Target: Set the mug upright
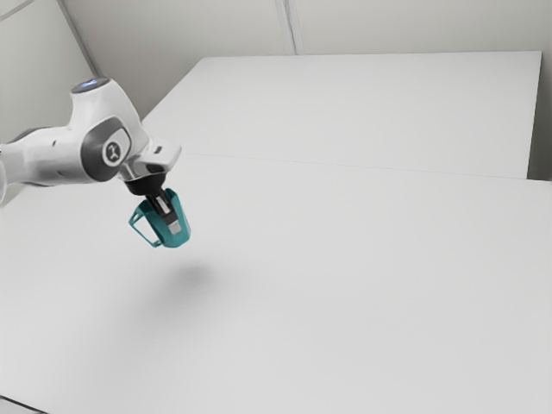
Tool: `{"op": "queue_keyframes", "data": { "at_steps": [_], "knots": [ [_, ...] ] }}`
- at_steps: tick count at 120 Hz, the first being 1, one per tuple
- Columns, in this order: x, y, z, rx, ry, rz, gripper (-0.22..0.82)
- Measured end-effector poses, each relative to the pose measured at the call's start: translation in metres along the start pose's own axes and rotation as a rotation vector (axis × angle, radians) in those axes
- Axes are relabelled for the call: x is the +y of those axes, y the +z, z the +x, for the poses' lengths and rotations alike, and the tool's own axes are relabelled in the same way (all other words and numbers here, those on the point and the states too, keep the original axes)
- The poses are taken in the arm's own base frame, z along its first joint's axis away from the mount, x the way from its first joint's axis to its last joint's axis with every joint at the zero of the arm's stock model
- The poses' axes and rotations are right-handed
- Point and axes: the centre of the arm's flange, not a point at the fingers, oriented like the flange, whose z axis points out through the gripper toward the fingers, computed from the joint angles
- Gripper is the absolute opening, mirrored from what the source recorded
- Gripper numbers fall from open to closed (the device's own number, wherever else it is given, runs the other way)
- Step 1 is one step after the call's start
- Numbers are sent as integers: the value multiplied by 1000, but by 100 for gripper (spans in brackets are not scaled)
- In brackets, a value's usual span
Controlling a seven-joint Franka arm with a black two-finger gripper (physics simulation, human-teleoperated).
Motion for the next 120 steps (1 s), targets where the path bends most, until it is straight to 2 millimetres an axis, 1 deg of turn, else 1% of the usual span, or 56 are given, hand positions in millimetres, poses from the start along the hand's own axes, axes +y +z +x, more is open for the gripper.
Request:
{"op": "queue_keyframes", "data": {
  "at_steps": [19, 40, 59, 75, 96, 120],
  "knots": [
    [12, 7, 7, -40, -37, 64, -17],
    [26, 15, 6, -49, -108, 99, -17],
    [38, 29, 7, -55, -173, 107, -17],
    [45, 35, 9, -53, -227, 112, -17],
    [57, 42, 15, -48, -285, 116, -18],
    [68, 57, 21, -53, -340, 114, -18]
  ]
}}
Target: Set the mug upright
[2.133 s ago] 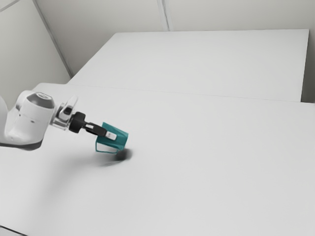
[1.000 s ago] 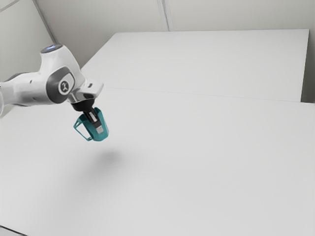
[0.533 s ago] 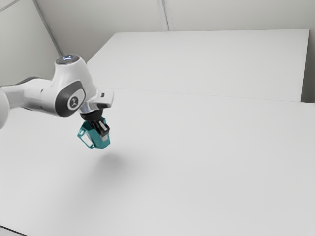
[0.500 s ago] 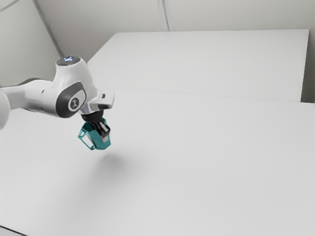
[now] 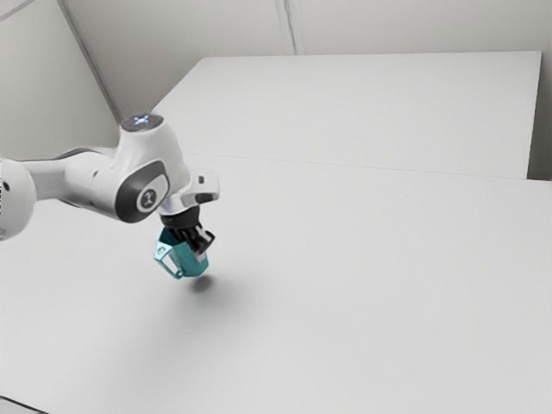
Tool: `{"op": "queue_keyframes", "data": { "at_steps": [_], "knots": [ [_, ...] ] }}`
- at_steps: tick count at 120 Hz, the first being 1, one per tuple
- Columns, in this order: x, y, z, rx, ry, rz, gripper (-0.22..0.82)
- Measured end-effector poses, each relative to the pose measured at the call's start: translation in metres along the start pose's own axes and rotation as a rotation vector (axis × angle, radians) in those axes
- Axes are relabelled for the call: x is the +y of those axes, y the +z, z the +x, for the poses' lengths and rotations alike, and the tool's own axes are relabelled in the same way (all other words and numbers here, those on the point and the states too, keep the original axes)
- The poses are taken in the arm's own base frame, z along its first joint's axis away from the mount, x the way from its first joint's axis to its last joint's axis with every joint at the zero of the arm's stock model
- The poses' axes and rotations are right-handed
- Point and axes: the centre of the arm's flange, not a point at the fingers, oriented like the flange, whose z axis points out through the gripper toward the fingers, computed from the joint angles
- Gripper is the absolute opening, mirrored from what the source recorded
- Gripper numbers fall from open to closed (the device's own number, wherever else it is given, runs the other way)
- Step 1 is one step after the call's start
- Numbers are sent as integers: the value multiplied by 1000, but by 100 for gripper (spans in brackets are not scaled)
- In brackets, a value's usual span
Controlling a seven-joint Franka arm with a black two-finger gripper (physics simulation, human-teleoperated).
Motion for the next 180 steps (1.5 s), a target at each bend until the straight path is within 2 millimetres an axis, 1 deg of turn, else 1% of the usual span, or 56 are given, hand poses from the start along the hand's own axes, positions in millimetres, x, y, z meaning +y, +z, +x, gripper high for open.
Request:
{"op": "queue_keyframes", "data": {
  "at_steps": [28, 43, 63, 97, 154, 159, 164, 180],
  "knots": [
    [12, 12, 4, -11, -53, -3, -18],
    [15, 22, 5, -23, -71, 4, -17],
    [19, 29, 6, -30, -94, 10, -17],
    [21, 41, 7, -50, -128, 16, -18],
    [21, 52, 7, -68, -167, 16, -17],
    [21, 52, 8, -66, -170, 14, -14],
    [21, 52, 8, -65, -171, 12, -8],
    [21, 49, 8, -55, -175, 7, 20]
  ]
}}
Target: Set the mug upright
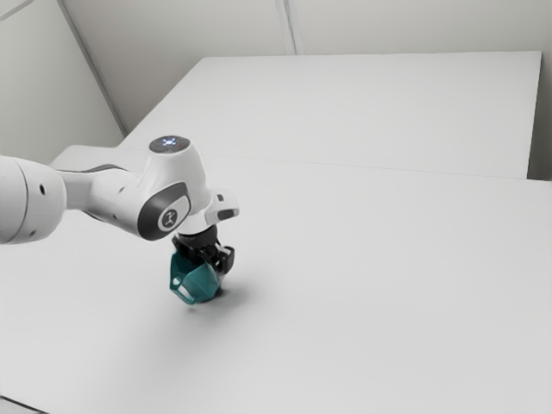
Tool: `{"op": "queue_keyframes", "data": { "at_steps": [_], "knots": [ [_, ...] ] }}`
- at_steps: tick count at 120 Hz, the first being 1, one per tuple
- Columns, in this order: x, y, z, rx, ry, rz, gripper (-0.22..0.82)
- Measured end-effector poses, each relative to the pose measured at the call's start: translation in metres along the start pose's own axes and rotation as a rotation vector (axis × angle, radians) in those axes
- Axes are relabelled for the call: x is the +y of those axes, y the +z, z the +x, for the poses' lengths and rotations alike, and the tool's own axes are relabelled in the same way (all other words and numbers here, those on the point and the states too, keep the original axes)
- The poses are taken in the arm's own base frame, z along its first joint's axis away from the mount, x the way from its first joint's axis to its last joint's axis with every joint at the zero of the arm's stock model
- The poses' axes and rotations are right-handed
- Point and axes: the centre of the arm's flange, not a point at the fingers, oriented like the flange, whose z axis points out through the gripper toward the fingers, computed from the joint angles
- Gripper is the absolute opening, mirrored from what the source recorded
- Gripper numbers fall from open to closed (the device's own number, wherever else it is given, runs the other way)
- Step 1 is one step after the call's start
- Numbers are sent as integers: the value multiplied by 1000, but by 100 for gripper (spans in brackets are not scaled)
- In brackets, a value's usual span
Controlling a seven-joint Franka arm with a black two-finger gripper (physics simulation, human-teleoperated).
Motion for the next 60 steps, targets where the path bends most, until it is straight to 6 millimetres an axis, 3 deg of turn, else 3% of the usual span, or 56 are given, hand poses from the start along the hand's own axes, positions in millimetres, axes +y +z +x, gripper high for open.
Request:
{"op": "queue_keyframes", "data": {
  "at_steps": [24, 60],
  "knots": [
    [1, -38, -2, 76, 3, -2, 44],
    [28, -98, -8, 147, 46, -3, 55]
  ]
}}
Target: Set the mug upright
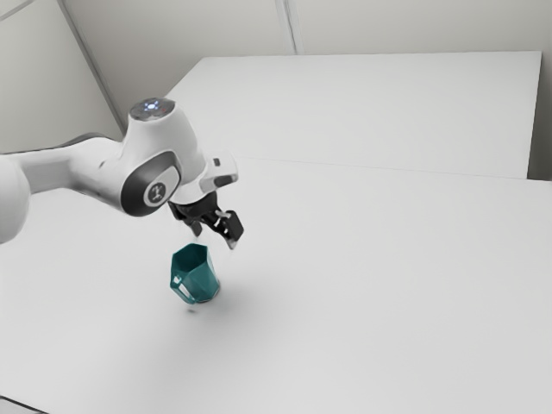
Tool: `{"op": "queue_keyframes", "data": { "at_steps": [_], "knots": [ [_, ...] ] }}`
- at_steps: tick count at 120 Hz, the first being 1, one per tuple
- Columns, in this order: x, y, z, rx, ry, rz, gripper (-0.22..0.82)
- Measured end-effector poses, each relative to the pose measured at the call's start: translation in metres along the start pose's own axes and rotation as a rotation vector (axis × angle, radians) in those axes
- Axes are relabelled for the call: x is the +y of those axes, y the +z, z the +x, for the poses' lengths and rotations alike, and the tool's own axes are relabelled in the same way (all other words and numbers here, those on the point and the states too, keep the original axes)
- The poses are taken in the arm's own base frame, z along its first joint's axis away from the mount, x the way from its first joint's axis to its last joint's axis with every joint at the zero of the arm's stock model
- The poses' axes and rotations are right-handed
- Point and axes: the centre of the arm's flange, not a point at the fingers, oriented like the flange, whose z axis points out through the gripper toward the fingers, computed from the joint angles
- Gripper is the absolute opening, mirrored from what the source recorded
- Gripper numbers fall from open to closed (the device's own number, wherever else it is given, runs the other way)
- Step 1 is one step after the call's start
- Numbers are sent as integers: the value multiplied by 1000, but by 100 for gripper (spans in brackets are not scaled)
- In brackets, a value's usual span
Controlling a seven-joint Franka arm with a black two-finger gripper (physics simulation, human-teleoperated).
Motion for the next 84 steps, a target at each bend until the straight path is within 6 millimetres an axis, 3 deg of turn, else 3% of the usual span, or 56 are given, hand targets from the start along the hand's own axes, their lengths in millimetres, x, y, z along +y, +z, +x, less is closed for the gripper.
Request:
{"op": "queue_keyframes", "data": {
  "at_steps": [49, 84],
  "knots": [
    [-2, -92, 54, -56, -22, -21, 58],
    [-14, -136, 74, -97, -38, -21, 59]
  ]
}}
